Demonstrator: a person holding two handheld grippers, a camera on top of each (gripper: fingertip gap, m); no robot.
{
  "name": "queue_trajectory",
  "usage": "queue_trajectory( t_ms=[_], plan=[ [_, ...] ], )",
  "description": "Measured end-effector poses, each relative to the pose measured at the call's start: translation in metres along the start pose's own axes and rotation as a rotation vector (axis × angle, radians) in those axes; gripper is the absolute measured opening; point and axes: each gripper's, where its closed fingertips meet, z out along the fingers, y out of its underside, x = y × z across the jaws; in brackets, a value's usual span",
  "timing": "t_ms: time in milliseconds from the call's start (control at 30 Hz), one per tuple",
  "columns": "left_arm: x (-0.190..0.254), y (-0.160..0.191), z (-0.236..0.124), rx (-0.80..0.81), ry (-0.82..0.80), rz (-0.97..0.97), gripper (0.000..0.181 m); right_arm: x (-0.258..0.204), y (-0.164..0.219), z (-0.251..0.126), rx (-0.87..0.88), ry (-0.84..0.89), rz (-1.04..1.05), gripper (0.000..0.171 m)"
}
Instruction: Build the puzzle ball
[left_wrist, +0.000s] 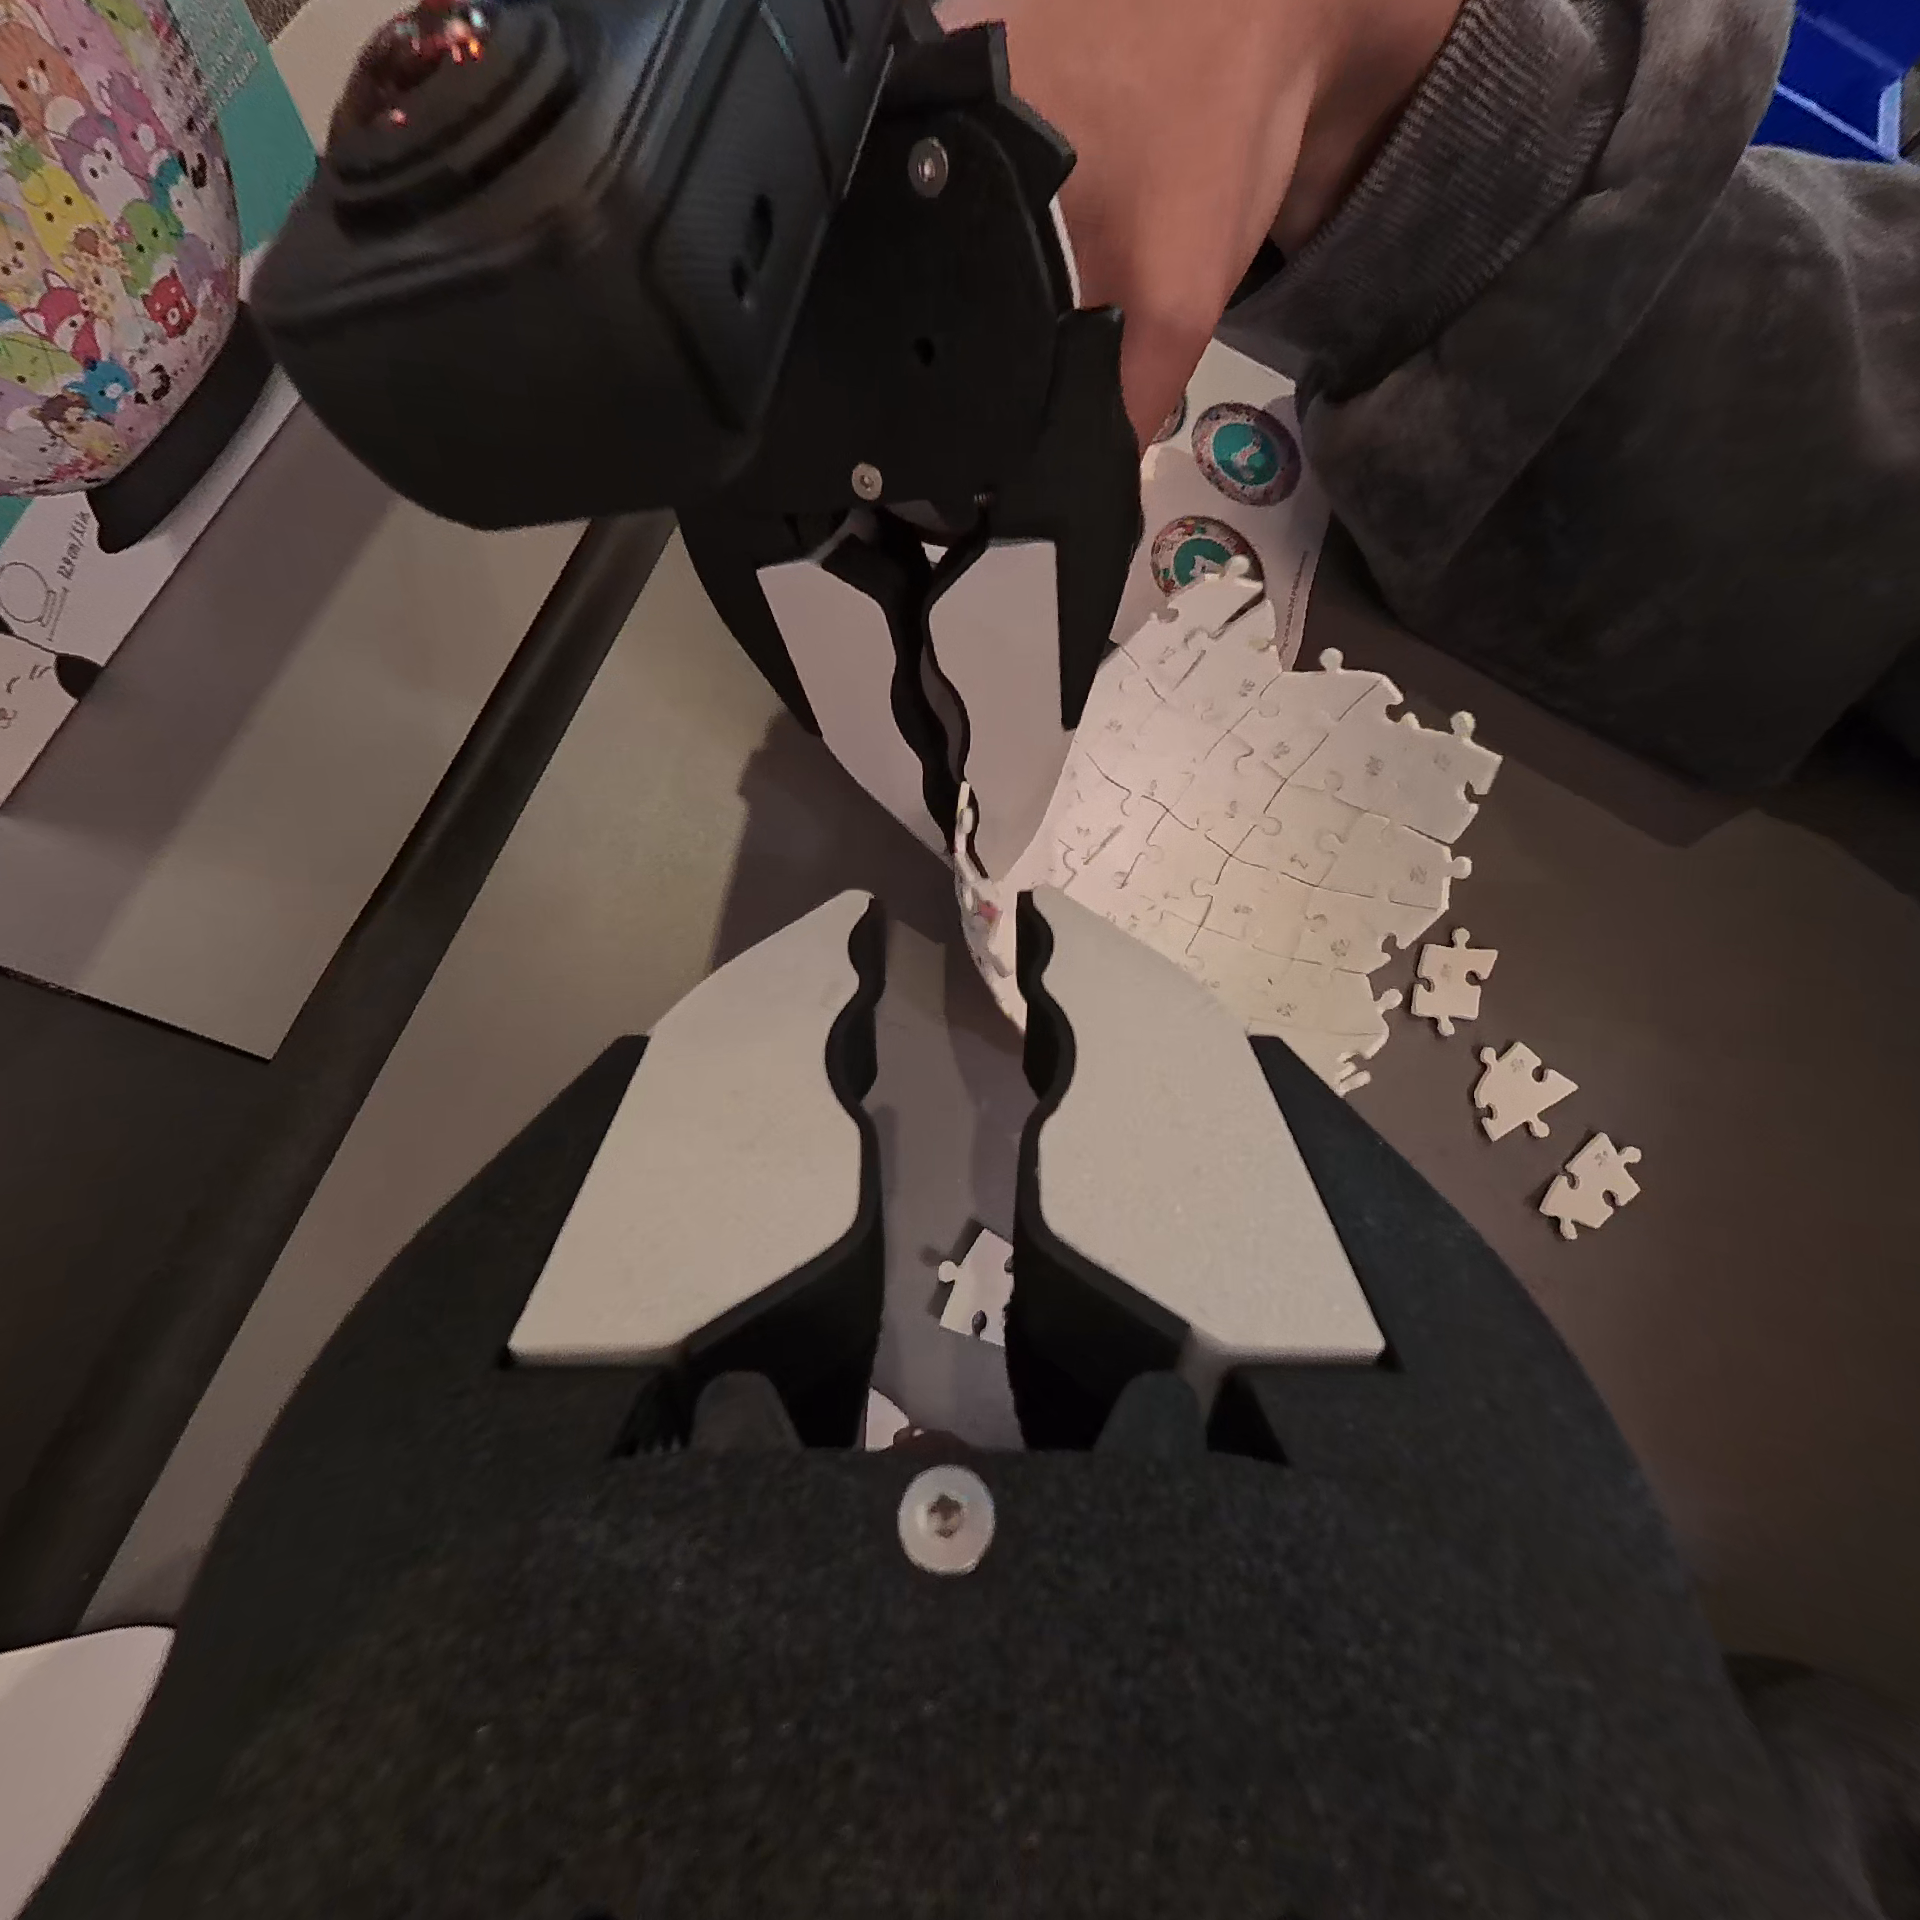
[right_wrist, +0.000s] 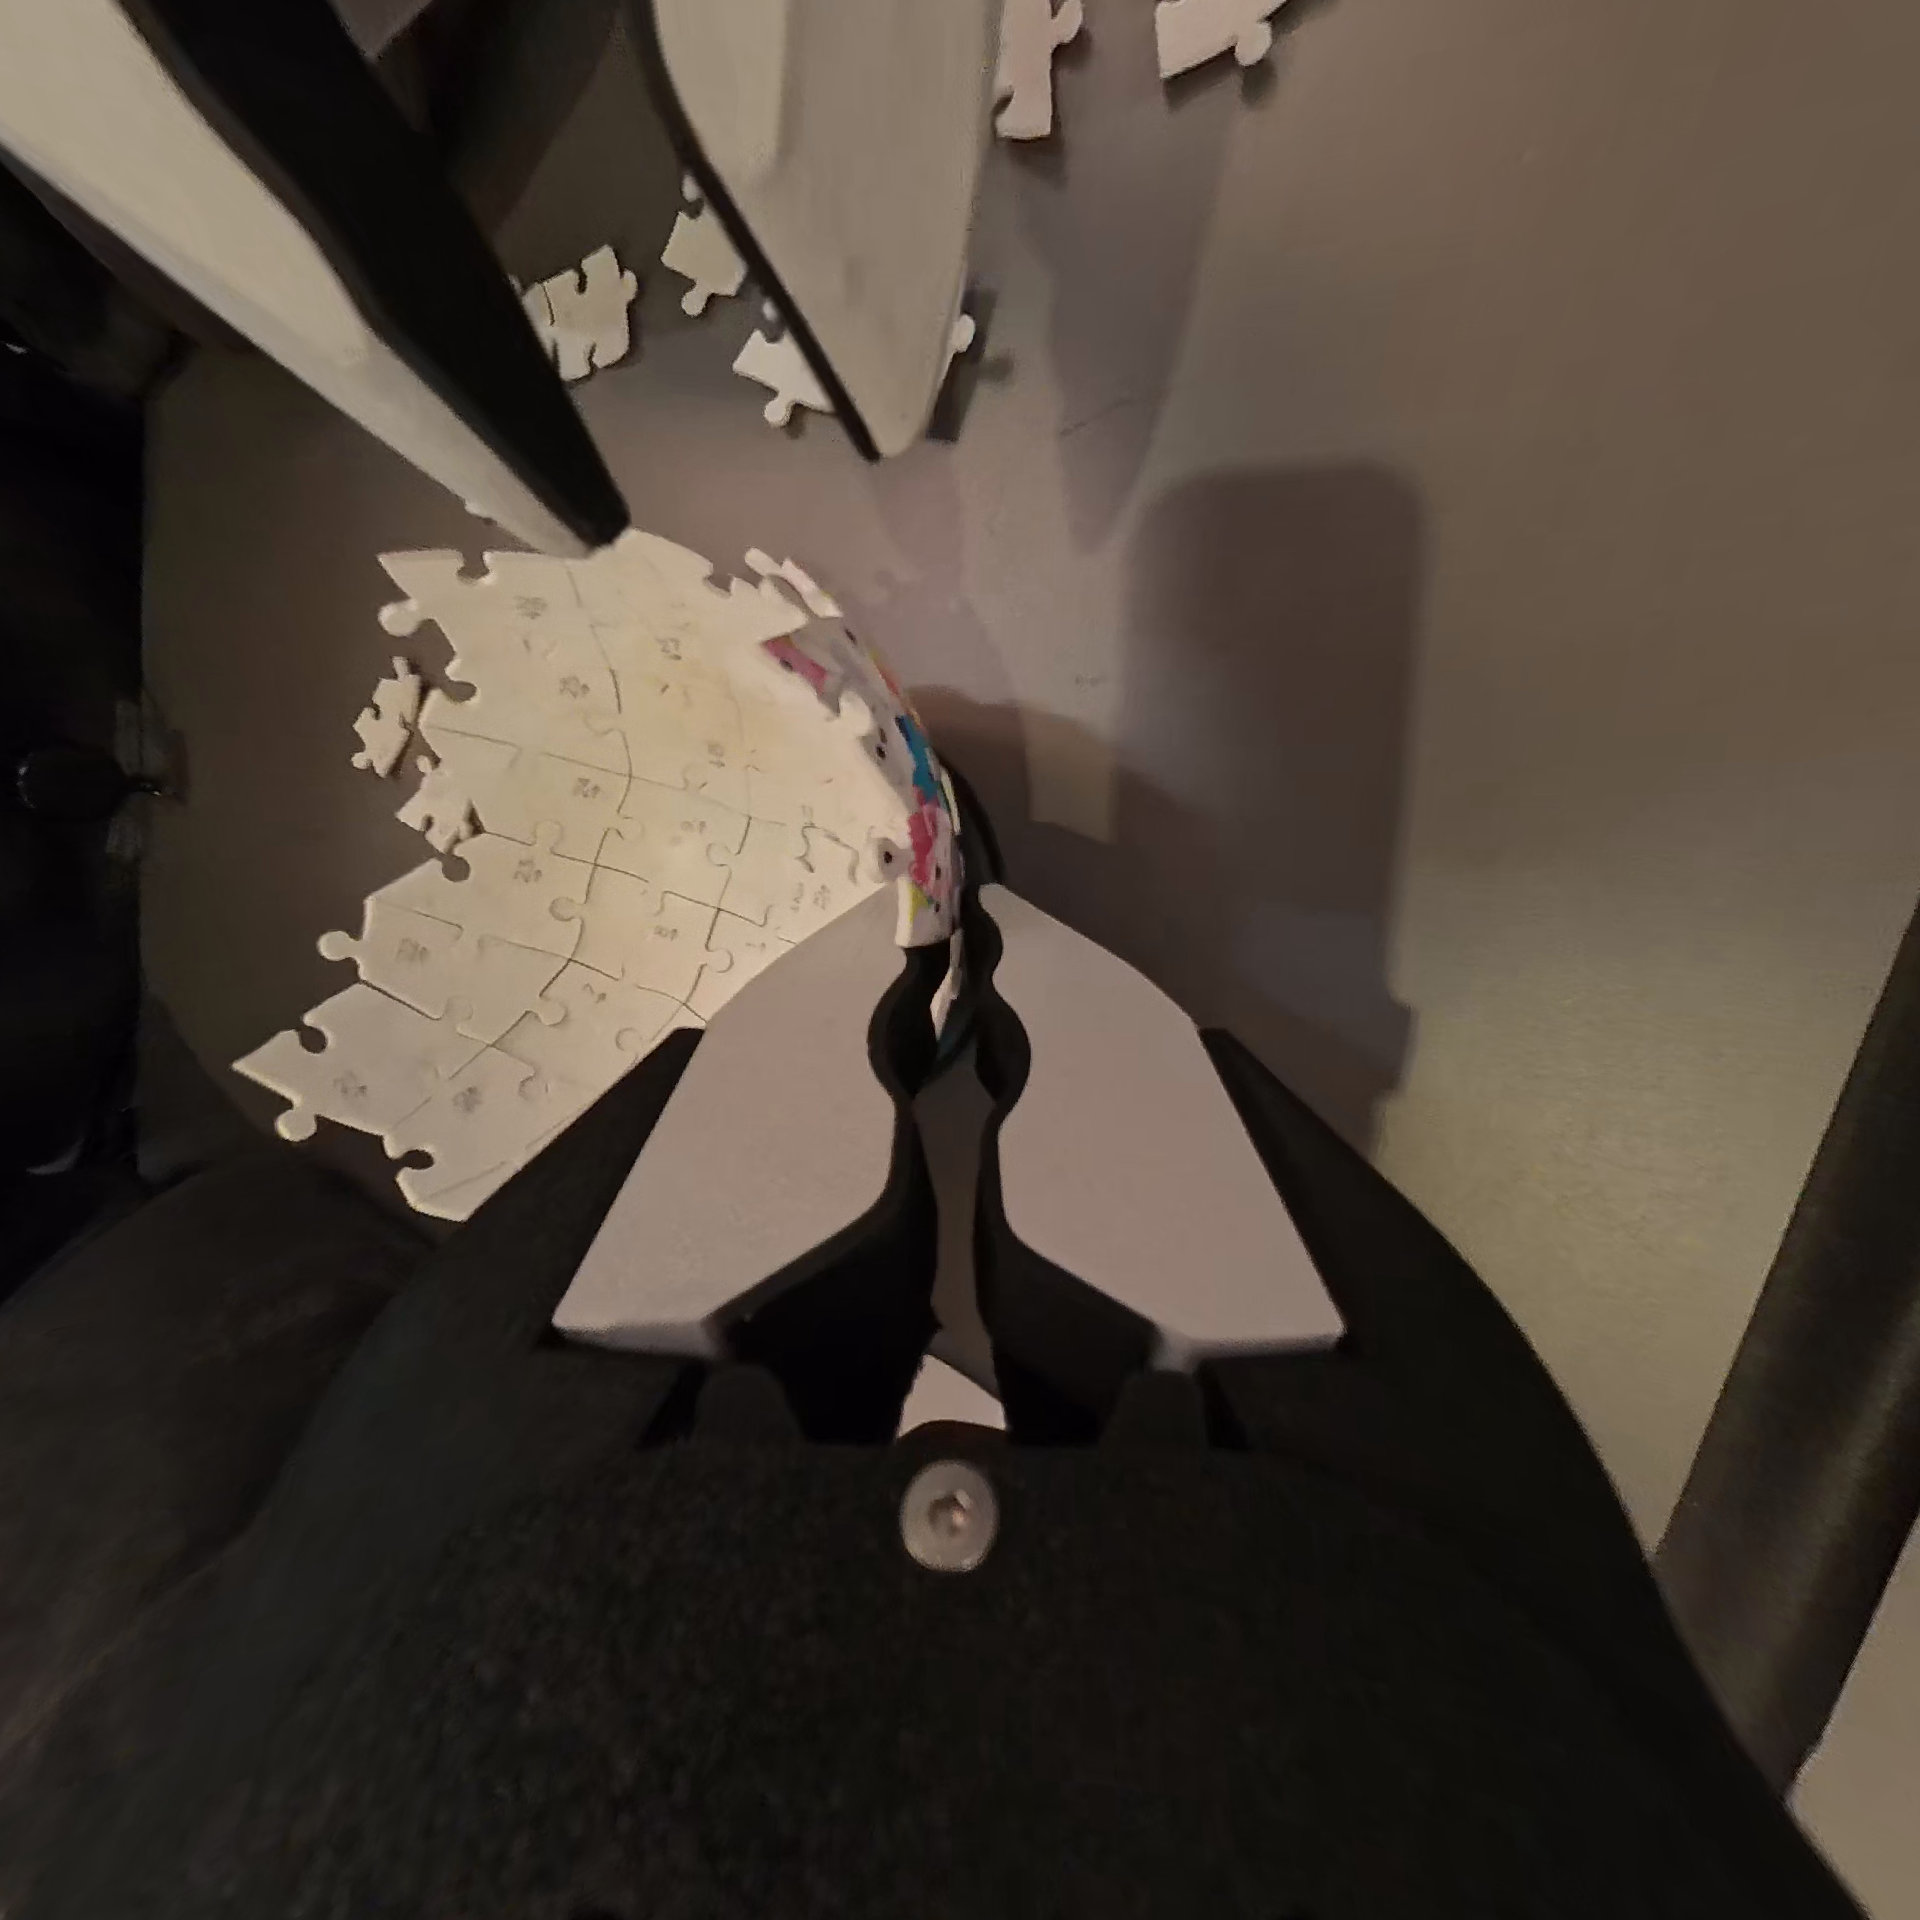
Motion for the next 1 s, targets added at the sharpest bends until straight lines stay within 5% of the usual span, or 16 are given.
queue_trajectory(
  t_ms=[533,1000],
  plan=[
    [0.004,0.020,0.012,-0.111,0.021,-0.005,0.024,0.005,-0.006,-0.007,0.047,0.044,0.017,0.014],
    [0.010,0.035,0.027,-0.193,0.074,-0.019,0.024,0.003,-0.006,-0.003,0.018,0.046,-0.023,0.002]
  ],
)
